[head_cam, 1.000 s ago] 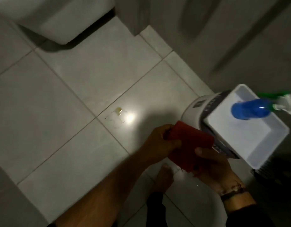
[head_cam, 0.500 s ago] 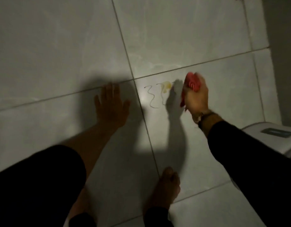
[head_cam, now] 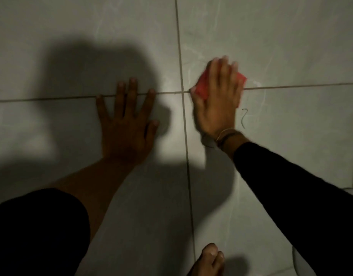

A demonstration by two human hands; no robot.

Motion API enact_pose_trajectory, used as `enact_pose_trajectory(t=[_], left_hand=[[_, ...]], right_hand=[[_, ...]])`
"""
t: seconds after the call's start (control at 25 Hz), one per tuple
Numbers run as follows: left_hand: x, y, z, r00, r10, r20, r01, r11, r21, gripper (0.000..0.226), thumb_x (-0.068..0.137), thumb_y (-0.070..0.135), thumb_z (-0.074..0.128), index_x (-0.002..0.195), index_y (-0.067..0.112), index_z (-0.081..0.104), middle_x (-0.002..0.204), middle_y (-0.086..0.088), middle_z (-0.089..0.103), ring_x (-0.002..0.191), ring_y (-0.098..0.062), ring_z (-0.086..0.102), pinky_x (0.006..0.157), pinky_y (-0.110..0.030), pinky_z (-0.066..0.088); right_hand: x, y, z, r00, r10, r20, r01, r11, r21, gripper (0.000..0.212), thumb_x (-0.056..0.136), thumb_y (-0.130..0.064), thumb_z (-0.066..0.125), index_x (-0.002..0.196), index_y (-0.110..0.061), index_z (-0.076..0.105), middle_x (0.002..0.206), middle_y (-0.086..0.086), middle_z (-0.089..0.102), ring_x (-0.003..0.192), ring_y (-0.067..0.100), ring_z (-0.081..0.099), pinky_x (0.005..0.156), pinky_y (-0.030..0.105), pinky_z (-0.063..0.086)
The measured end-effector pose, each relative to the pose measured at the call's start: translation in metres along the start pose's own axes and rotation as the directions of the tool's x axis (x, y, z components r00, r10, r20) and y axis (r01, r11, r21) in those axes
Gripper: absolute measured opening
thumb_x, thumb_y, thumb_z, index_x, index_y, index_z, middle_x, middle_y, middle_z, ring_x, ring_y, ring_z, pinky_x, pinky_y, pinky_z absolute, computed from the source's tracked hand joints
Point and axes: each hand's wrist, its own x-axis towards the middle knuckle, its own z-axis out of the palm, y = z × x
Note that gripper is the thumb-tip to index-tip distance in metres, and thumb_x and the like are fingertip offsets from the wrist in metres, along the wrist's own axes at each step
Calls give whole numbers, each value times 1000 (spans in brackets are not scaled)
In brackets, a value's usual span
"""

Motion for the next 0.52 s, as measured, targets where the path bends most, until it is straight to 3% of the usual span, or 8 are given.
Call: enact_pose_trajectory(t=[0.08,0.16,0.28,0.4,0.48,0.52], left_hand=[[1,-2,0,1000,-2,13,3,1000,-13,72,105,54,34,172,34,17,182,-14,8,168,-39,10,126,-75,5],[-2,-3,-3,1000,-5,16,5,1000,-27,72,105,53,35,172,33,18,182,-14,8,168,-40,10,126,-76,5],[-3,-2,-4,1000,5,22,-5,999,-40,73,104,52,36,172,31,18,182,-15,8,168,-41,10,126,-75,4],[-1,-2,-1,1000,8,20,-7,999,-33,74,104,53,35,172,32,15,182,-14,5,168,-41,8,125,-77,5],[-1,-3,2,1000,4,11,-4,999,-42,74,103,53,35,172,33,15,182,-14,5,168,-40,7,125,-77,5],[-2,-3,3,1000,7,7,-7,999,-48,74,103,52,36,172,33,15,182,-13,4,168,-40,7,125,-76,4]], right_hand=[[-50,-15,8,970,-234,71,236,971,-27,86,102,-55,50,171,-11,21,180,20,20,167,45,15,133,68,16],[-133,-8,6,932,-284,224,303,951,-54,85,103,-60,48,170,-13,23,179,18,24,166,44,19,131,69,24],[-146,40,-7,962,-127,243,143,988,-52,83,103,-61,40,170,-14,24,179,16,23,166,42,17,130,70,23],[-46,30,-2,992,121,38,-122,992,21,80,103,-57,42,170,-15,28,179,15,25,167,41,16,134,65,13],[-37,-3,13,999,36,-27,-36,999,3,79,104,-56,43,170,-16,26,180,14,23,168,41,13,135,64,12],[-62,-14,22,999,-38,21,38,999,1,78,106,-57,39,171,-16,24,181,13,21,168,40,12,135,63,11]])
